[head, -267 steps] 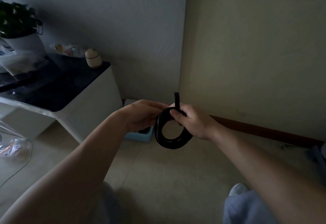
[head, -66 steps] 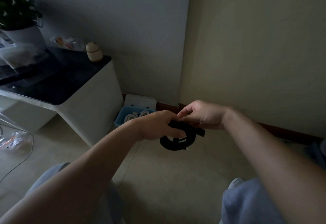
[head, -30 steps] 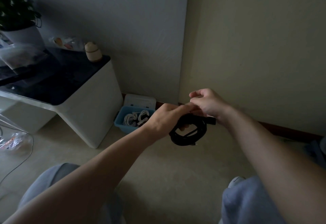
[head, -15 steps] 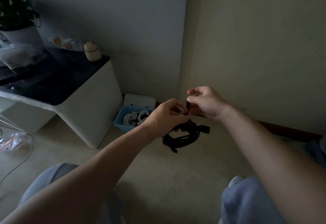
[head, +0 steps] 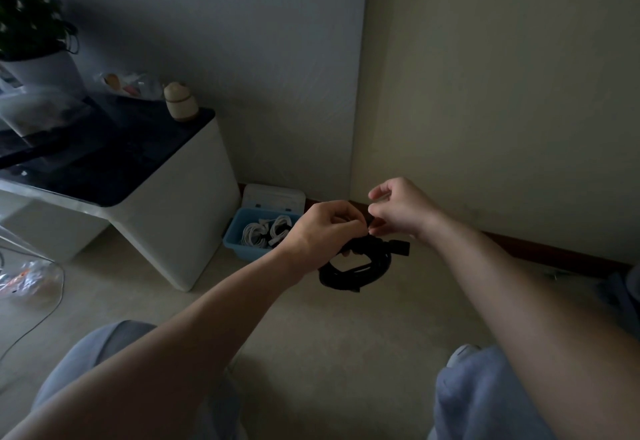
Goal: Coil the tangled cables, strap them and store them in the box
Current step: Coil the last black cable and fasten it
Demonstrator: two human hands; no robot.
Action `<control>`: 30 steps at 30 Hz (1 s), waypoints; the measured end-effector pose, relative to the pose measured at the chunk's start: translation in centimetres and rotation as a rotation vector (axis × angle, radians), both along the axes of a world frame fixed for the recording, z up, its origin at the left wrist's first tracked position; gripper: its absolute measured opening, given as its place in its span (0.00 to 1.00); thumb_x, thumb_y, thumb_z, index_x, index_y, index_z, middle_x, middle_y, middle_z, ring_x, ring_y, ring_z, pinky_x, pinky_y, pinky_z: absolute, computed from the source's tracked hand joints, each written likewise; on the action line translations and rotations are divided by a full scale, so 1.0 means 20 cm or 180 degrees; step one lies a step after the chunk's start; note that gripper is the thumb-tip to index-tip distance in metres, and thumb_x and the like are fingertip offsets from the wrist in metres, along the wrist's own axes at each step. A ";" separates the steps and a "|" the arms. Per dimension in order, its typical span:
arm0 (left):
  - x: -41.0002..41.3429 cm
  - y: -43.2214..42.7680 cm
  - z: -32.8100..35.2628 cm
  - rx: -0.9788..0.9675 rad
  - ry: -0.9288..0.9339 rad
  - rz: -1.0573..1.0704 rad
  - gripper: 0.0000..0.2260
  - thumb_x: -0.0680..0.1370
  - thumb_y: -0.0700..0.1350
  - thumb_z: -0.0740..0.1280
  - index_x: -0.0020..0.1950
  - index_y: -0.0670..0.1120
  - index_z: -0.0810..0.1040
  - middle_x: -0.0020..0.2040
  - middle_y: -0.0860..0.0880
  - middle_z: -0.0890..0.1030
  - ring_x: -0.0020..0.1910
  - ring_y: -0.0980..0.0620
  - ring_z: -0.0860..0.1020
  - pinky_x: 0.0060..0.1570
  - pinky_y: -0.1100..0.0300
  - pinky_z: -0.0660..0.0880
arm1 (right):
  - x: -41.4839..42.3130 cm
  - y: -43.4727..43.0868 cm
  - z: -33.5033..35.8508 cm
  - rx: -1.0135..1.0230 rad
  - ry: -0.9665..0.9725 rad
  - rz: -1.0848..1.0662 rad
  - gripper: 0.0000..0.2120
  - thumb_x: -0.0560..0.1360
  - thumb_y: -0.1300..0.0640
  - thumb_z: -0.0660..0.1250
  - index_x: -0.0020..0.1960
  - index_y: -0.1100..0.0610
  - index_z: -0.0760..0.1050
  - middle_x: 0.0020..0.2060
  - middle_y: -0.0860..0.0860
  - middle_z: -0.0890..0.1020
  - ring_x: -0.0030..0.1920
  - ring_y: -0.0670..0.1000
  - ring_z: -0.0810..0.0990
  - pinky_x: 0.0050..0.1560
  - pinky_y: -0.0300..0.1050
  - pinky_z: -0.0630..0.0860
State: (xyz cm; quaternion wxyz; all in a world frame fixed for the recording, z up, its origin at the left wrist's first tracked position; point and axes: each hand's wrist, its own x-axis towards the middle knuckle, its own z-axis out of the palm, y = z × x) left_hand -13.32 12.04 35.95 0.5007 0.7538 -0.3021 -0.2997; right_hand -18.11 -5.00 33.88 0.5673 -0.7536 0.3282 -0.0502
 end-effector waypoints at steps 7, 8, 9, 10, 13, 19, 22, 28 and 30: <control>0.01 0.00 -0.02 0.0249 -0.0197 0.0192 0.04 0.75 0.46 0.70 0.42 0.50 0.85 0.36 0.47 0.84 0.29 0.58 0.78 0.31 0.66 0.73 | 0.02 0.00 -0.01 -0.0163 0.0021 -0.0034 0.08 0.78 0.70 0.60 0.56 0.61 0.70 0.37 0.58 0.78 0.25 0.50 0.81 0.28 0.44 0.81; 0.01 0.00 -0.03 0.0254 -0.0183 0.0220 0.04 0.75 0.46 0.71 0.42 0.50 0.85 0.37 0.47 0.85 0.29 0.58 0.78 0.31 0.65 0.74 | 0.02 0.00 -0.01 -0.0115 -0.0025 -0.0081 0.08 0.79 0.70 0.60 0.55 0.61 0.70 0.36 0.58 0.78 0.24 0.50 0.81 0.28 0.44 0.81; 0.01 0.00 -0.03 0.0243 -0.0165 0.0249 0.04 0.75 0.46 0.71 0.41 0.50 0.85 0.37 0.47 0.85 0.29 0.57 0.78 0.31 0.65 0.74 | 0.02 0.00 0.00 -0.0053 -0.0081 -0.0141 0.08 0.79 0.70 0.60 0.55 0.61 0.70 0.35 0.58 0.78 0.24 0.50 0.81 0.27 0.44 0.81; 0.01 0.00 -0.03 0.0231 -0.0156 0.0273 0.05 0.75 0.46 0.71 0.40 0.51 0.85 0.37 0.47 0.85 0.29 0.57 0.78 0.31 0.65 0.75 | 0.02 -0.01 0.00 0.0006 -0.0134 -0.0200 0.08 0.79 0.71 0.60 0.56 0.61 0.70 0.35 0.58 0.78 0.24 0.50 0.81 0.27 0.44 0.81; 0.01 0.00 -0.02 0.0218 -0.0133 0.0273 0.04 0.75 0.46 0.72 0.40 0.51 0.85 0.38 0.47 0.85 0.30 0.58 0.80 0.33 0.65 0.77 | 0.01 -0.02 0.02 0.0022 -0.0200 -0.0288 0.08 0.79 0.70 0.60 0.55 0.60 0.70 0.38 0.56 0.77 0.24 0.50 0.81 0.29 0.46 0.83; 0.02 0.00 0.00 0.0225 0.0006 0.0126 0.05 0.77 0.46 0.72 0.41 0.53 0.85 0.40 0.46 0.86 0.39 0.53 0.83 0.45 0.58 0.81 | 0.00 -0.01 0.01 -0.0170 0.0025 -0.0174 0.07 0.80 0.68 0.60 0.53 0.57 0.69 0.46 0.56 0.76 0.25 0.51 0.83 0.30 0.44 0.82; 0.01 0.00 -0.02 0.0342 0.0099 0.0111 0.03 0.76 0.47 0.74 0.43 0.52 0.86 0.43 0.48 0.87 0.47 0.48 0.85 0.55 0.51 0.81 | 0.00 0.00 0.01 -0.0329 0.0013 -0.0198 0.07 0.79 0.66 0.62 0.52 0.55 0.71 0.47 0.55 0.78 0.29 0.54 0.85 0.40 0.52 0.85; 0.06 0.02 -0.04 0.0388 0.0338 0.0132 0.02 0.75 0.45 0.75 0.44 0.50 0.88 0.43 0.48 0.87 0.47 0.48 0.85 0.58 0.51 0.81 | -0.01 0.00 0.07 -0.0463 -0.0560 -0.0350 0.07 0.78 0.65 0.68 0.54 0.57 0.75 0.41 0.54 0.77 0.38 0.50 0.81 0.31 0.33 0.76; 0.07 0.01 -0.05 0.0371 0.0407 0.0162 0.01 0.74 0.44 0.75 0.43 0.49 0.87 0.44 0.47 0.87 0.47 0.48 0.85 0.57 0.51 0.81 | -0.02 0.02 0.10 -0.0348 -0.0737 -0.0326 0.07 0.78 0.66 0.68 0.54 0.56 0.75 0.41 0.56 0.77 0.37 0.49 0.80 0.30 0.31 0.75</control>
